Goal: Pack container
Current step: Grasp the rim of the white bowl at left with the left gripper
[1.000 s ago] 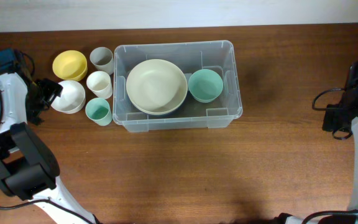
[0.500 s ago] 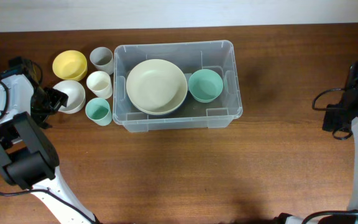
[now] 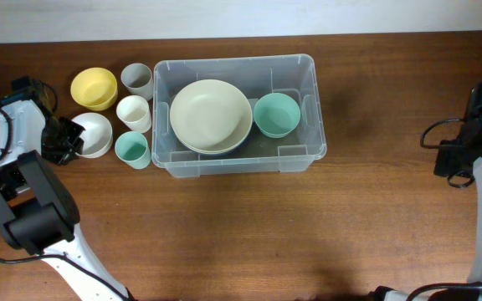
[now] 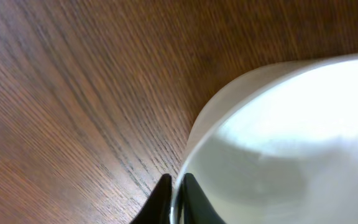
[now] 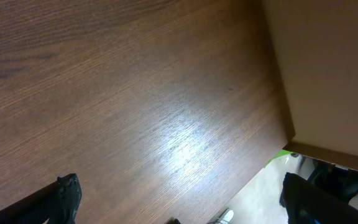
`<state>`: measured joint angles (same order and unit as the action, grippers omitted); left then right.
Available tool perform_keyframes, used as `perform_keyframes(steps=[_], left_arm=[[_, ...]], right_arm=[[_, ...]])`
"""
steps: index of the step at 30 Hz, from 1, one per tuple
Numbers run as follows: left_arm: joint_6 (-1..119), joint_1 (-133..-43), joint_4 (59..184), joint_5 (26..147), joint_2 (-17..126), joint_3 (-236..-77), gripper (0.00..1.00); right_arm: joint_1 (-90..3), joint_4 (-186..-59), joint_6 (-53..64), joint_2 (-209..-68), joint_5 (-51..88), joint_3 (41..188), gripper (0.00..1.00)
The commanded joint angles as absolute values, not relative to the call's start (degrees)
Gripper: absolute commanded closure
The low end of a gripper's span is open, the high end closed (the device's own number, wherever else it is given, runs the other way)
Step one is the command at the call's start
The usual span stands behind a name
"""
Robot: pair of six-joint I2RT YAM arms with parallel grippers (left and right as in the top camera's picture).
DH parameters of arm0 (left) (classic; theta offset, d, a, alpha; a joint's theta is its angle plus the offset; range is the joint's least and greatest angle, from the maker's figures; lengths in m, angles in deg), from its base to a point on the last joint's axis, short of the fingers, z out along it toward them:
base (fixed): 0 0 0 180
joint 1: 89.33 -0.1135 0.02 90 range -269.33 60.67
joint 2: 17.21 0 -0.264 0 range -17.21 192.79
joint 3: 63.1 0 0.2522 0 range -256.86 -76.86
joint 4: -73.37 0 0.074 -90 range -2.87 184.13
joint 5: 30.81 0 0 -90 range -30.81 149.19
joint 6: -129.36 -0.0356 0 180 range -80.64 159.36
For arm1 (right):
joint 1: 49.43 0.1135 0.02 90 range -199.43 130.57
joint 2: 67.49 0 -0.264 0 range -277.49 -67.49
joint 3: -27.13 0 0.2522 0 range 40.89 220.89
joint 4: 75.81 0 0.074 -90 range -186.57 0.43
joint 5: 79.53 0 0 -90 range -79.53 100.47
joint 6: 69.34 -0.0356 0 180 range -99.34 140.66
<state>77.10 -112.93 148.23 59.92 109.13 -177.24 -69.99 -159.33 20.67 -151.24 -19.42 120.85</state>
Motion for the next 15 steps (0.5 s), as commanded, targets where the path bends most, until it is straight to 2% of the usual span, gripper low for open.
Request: perform_keyframes(steps=[1,7,15], left_arm=[[77.3,-113.5,148.2,59.8,109.2,-177.3,0.99],[77.1,-116.6,149.9,59.9,109.1,-178.7,0.99],[77.1,-123.7,161.3,59.8,108.5,-191.9,0.99]], right_arm=[[-70.2,-159.2,20.5,-151.5,-19.5,120.5,0.01],[-70.2,-159.1,20.4,-151.5,-19.5,120.5,0.01],[-70.2,-159.1,20.5,-151.5,-19.5,120.5,0.01]])
